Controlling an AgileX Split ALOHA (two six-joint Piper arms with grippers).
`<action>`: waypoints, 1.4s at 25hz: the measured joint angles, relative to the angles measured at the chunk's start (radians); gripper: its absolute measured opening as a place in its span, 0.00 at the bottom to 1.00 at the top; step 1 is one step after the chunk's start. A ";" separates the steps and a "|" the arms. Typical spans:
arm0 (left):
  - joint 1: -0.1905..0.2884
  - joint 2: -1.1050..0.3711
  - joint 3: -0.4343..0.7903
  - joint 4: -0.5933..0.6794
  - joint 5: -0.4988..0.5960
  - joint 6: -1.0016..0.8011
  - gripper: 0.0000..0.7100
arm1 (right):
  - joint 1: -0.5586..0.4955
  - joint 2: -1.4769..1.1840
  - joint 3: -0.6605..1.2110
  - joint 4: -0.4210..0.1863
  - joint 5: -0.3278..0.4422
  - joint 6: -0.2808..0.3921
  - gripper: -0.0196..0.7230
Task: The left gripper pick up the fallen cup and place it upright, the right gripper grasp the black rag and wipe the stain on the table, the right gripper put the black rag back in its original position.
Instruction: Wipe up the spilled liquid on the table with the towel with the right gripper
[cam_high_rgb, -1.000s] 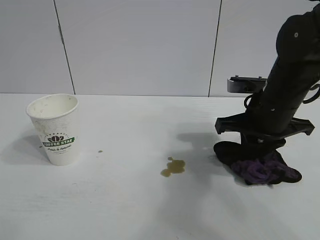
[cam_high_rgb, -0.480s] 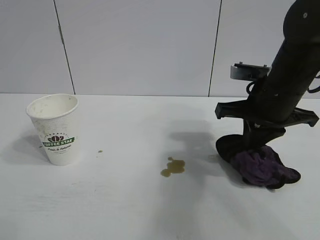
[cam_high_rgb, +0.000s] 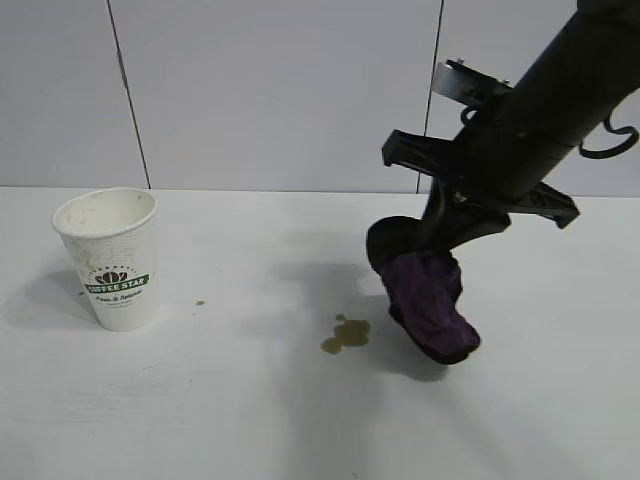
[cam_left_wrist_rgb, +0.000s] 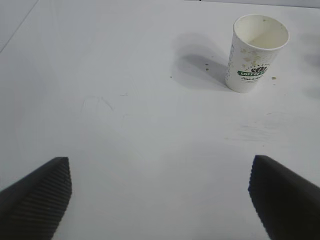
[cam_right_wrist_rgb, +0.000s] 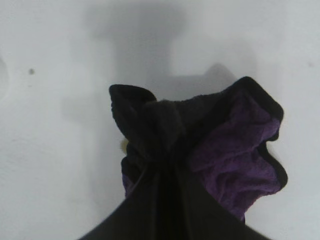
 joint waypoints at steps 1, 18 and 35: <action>0.000 0.000 0.000 0.000 0.000 0.000 0.98 | 0.029 0.000 0.000 0.012 -0.029 -0.003 0.06; -0.019 0.000 0.000 0.000 0.000 -0.001 0.98 | 0.263 0.240 -0.024 0.027 -0.247 -0.006 0.06; -0.019 0.000 0.000 0.000 0.000 -0.001 0.98 | -0.007 0.265 -0.152 -0.449 0.133 0.236 0.06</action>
